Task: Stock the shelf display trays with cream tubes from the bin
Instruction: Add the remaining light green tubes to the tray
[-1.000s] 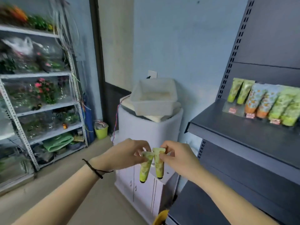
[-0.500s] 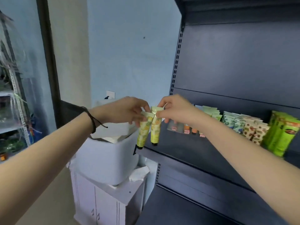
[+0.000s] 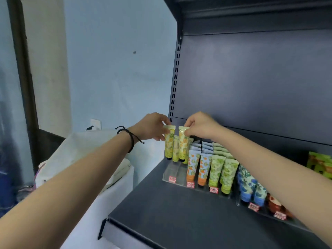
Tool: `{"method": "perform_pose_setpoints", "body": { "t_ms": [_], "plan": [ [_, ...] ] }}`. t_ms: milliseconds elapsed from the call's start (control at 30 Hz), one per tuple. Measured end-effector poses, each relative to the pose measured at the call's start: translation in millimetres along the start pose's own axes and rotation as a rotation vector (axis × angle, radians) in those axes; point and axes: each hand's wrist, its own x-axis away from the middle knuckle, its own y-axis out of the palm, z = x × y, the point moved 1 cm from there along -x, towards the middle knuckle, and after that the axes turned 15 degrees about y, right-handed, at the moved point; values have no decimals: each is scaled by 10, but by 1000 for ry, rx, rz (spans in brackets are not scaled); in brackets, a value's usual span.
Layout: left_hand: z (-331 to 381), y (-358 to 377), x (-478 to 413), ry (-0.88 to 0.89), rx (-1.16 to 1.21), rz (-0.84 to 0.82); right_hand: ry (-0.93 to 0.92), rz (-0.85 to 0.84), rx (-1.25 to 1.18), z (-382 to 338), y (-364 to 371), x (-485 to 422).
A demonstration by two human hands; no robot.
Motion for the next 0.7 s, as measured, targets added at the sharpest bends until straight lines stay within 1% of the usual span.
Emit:
{"method": "perform_pose_setpoints", "body": {
  "t_ms": [267,367,500,700],
  "plan": [
    [-484,515,-464,-36,-58,-61,17,-25,175,272,350,-598],
    [-558,586,-544,-62,-52,-72,38,-10,198,311,365,-704],
    [-602,611,-587,-75,-67,-135,45,-57,212,333,280,-730],
    [-543,621,-585,-49,-124,-172,28,-80,201,340,260,-656]
  ]
}}
